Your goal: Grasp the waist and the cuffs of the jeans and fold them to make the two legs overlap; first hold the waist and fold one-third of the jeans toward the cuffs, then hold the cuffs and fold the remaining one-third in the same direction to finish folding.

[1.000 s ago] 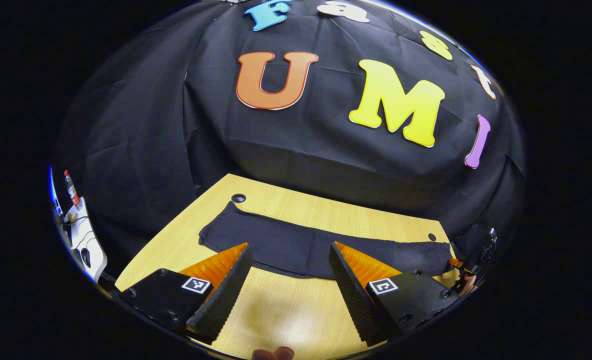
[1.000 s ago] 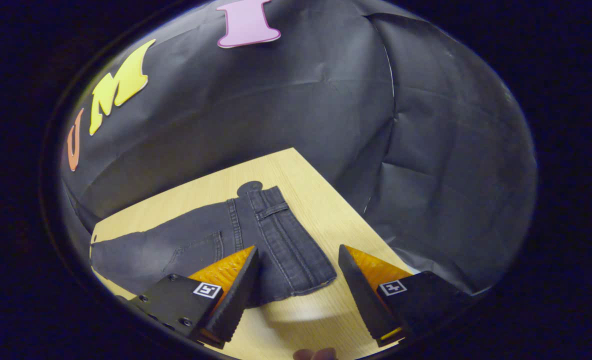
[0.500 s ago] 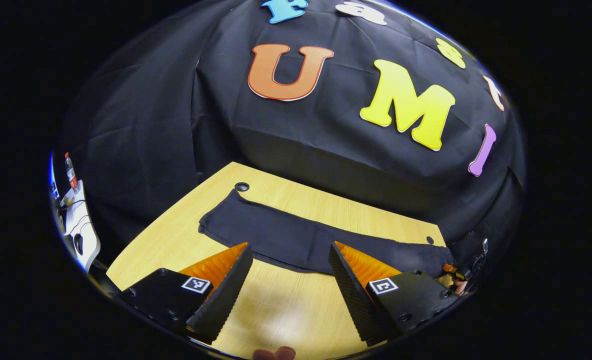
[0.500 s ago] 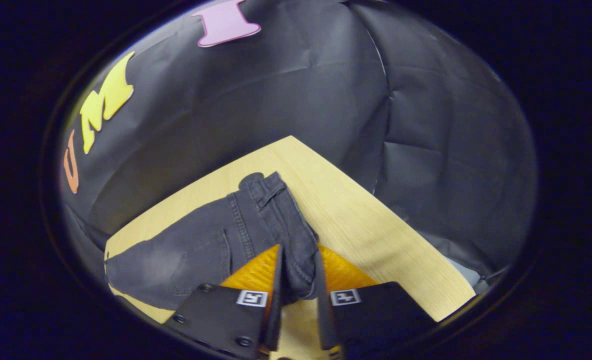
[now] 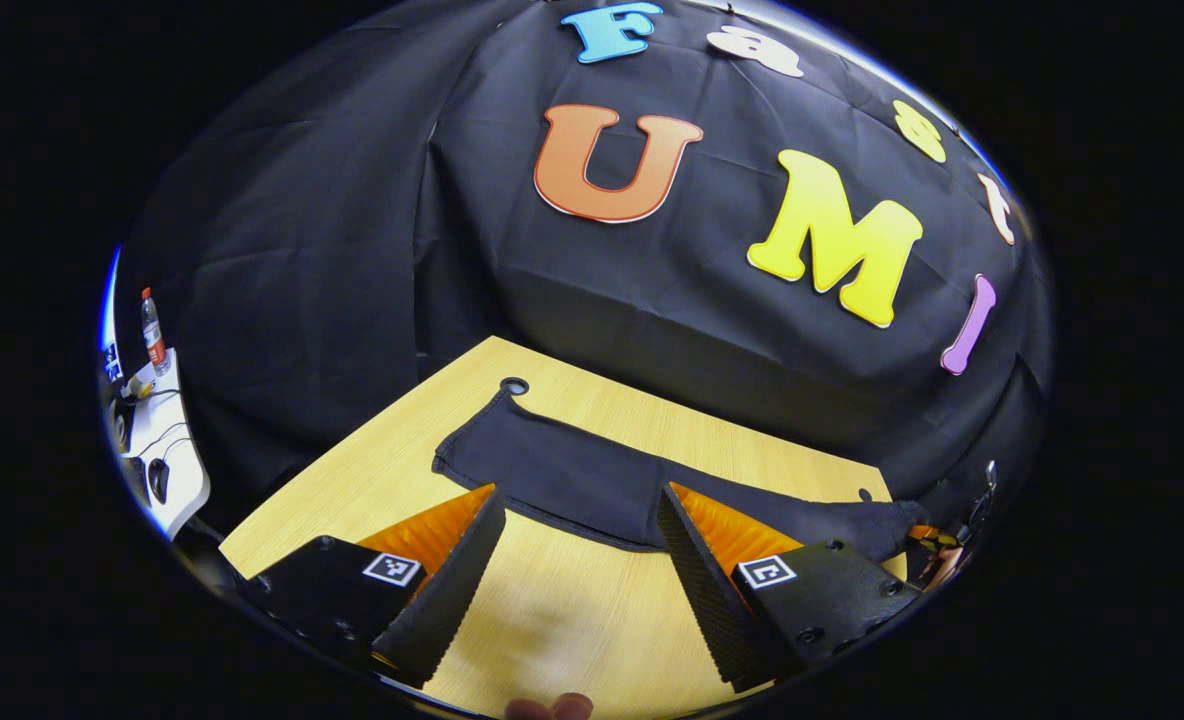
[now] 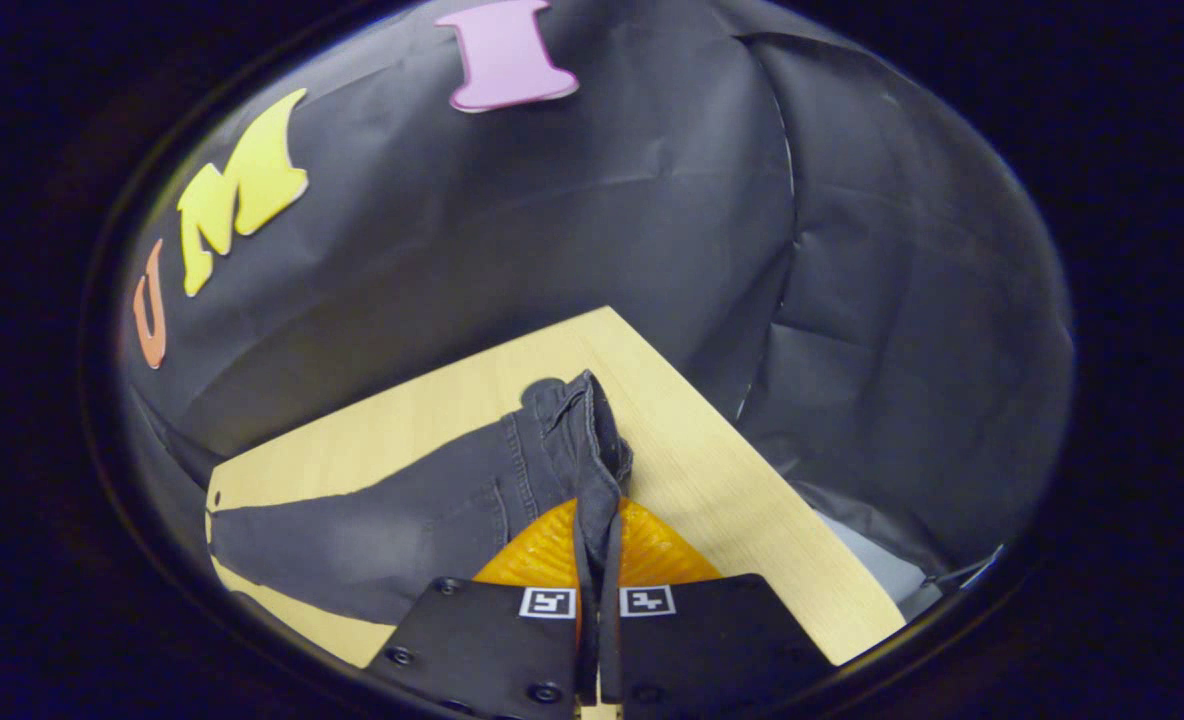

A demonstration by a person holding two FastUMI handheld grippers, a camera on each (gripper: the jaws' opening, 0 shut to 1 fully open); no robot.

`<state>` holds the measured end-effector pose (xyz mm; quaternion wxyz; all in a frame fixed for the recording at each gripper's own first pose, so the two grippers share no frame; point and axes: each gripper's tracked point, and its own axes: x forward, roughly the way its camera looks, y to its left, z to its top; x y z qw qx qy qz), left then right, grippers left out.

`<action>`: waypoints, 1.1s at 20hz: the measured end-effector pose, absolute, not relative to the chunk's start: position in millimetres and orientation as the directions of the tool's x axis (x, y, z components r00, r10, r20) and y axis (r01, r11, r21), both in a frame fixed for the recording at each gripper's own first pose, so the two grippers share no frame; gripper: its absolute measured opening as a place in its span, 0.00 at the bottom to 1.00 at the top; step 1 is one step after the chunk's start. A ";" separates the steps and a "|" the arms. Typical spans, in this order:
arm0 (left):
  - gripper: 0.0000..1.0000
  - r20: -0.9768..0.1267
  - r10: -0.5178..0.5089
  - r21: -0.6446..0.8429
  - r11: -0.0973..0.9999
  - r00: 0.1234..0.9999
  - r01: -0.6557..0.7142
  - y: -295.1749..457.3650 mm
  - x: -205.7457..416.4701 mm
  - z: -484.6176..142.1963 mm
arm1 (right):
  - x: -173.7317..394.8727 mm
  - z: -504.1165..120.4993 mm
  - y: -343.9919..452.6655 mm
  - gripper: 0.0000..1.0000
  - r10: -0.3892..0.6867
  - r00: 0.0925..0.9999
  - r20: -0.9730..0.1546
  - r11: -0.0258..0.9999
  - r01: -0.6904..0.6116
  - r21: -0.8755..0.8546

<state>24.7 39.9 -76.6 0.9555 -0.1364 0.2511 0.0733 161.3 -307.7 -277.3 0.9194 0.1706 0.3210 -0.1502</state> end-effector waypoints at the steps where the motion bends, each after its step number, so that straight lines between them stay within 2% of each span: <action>1: 1.00 -0.495 0.071 -0.229 0.951 0.866 -0.209 44.1 22.3 -77.5 | 161.4 -259.0 -296.6 0.01 -0.158 0.765 -0.624 0.905 0.365 0.218; 6: 0.99 -0.472 0.065 -0.274 0.937 0.879 -0.216 66.1 12.7 -83.6 | 175.7 -179.2 -204.0 0.01 -0.076 0.838 -0.540 0.955 0.218 0.203; 9: 0.99 -0.463 0.068 -0.311 0.921 0.884 -0.233 83.9 5.7 -88.6 | 186.2 -152.1 -145.6 0.01 -0.025 0.858 -0.513 0.972 0.140 0.187; 16: 0.99 -0.450 0.101 -0.330 0.904 0.887 -0.271 127.9 -8.2 -97.5 | 202.2 -138.1 2.7 0.00 0.110 0.861 -0.497 0.982 -0.017 0.189; 22: 0.99 -0.428 0.125 -0.327 0.902 0.895 -0.282 152.0 -20.7 -96.2 | 210.1 -170.6 130.2 0.02 0.220 0.823 -0.524 0.972 -0.138 0.191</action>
